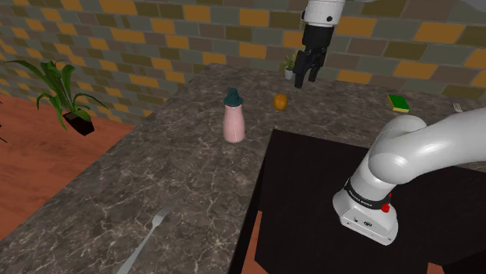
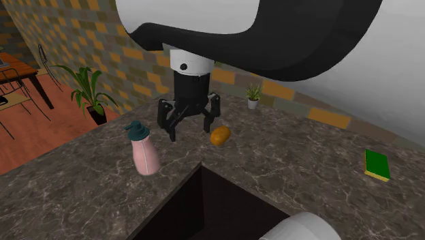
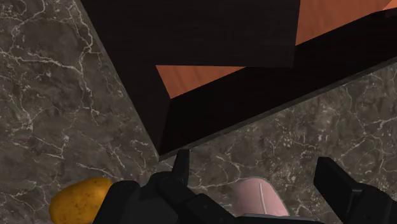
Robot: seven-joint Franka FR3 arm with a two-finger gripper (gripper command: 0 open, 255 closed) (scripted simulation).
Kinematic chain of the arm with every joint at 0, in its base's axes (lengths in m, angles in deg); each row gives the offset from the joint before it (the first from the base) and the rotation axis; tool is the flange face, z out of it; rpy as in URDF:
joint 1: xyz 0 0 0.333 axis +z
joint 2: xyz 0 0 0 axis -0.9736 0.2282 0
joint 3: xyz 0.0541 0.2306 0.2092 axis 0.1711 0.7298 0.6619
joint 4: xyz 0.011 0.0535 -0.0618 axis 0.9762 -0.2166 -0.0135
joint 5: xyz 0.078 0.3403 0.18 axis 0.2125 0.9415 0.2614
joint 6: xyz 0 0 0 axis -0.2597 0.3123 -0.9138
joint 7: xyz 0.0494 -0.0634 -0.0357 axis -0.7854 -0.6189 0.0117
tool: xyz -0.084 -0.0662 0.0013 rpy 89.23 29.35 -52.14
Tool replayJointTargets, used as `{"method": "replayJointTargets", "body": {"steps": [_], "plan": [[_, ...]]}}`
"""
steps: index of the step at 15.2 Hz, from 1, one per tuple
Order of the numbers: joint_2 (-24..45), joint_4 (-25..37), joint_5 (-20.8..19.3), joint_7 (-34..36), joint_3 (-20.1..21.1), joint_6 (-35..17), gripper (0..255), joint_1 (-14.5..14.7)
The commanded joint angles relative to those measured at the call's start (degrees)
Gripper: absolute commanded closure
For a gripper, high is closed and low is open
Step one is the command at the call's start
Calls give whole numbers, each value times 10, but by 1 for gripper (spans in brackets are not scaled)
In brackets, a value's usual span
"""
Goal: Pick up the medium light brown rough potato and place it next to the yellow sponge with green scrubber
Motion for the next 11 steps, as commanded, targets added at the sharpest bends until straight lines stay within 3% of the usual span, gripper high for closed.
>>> {"method": "replayJointTargets", "body": {"steps": [1, 11], "plan": [[0, 0, 0, 0, 0, 0, 0, 0], [248, 92, -67, 210, 79, -82, 0, -63]]}}
